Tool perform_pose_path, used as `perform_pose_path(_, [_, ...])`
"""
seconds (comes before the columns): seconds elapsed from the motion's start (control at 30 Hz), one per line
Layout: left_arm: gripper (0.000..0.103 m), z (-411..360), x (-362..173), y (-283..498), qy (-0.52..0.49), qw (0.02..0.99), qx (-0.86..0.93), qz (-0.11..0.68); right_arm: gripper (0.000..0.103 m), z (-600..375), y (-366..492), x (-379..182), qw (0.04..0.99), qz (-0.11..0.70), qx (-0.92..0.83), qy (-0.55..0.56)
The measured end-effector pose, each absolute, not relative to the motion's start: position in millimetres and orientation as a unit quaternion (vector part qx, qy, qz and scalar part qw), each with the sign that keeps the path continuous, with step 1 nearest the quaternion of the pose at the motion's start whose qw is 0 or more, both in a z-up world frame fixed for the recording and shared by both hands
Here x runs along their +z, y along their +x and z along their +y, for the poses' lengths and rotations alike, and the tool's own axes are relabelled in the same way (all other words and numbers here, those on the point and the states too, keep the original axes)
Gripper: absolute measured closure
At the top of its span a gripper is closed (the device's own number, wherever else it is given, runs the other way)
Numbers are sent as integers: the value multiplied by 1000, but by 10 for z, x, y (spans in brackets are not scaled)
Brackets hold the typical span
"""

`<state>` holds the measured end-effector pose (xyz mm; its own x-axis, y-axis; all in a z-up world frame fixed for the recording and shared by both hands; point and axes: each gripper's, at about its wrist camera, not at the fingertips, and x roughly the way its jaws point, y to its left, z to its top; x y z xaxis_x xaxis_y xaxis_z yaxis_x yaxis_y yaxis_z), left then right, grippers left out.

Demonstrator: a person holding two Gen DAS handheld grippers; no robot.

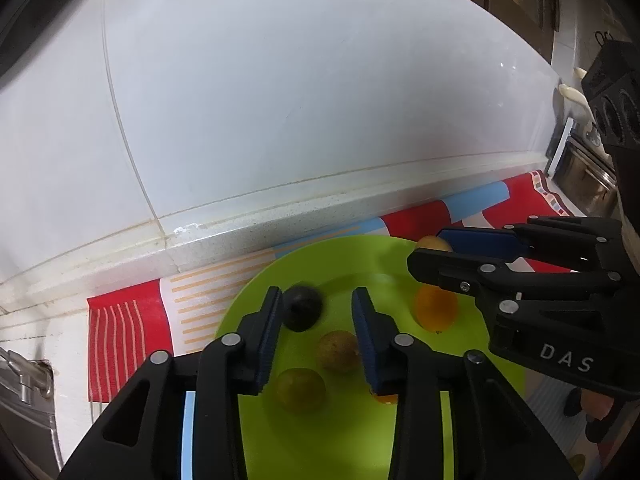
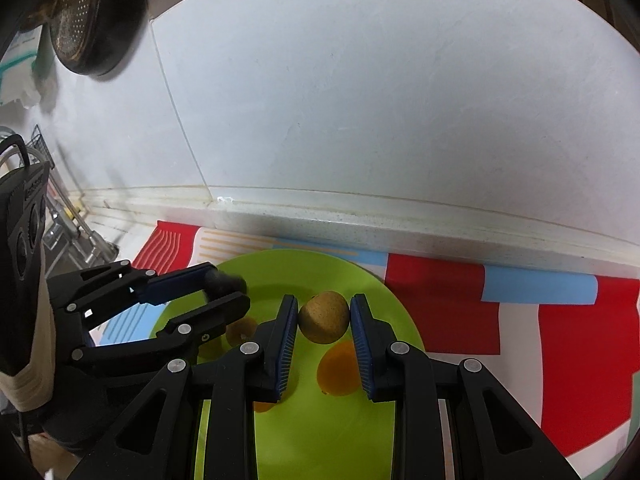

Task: Organize fruits
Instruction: 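Open the left tool onto the plate while the right tool releases its fruit there, then move both open tools back over the remaining fruits on the mat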

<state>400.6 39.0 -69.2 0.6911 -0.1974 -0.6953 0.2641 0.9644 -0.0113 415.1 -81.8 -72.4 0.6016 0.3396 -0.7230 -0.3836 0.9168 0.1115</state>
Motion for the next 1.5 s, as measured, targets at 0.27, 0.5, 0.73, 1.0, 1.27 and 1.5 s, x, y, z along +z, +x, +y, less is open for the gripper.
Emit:
perform_pose_path(0.27, [65,461,-527,3827,34,923,-108,369,74,-899,4017,-609,900,387,200,-20])
perform_pose_path(0.5, [52,447,-250,3539,19,931,-109,348,74,-993,3706,-333,912,357,200,-25])
perform_pose_path(0.73, [37,381,24,3166,29,942,-107,315,69,-1126,3301,-42,926,323,192,-26])
perform_pose_path(1.0, [27,351,192,2799,19,946,-111,304,67,-1250,2877,137,938,298,175,-42])
perform_pose_path(1.27, [18,227,226,2388,47,951,-103,288,60,-1387,2420,224,946,284,149,-54])
perform_pose_path(1.5, [17,157,165,2153,57,947,-110,297,60,-1457,2107,192,944,291,140,-65])
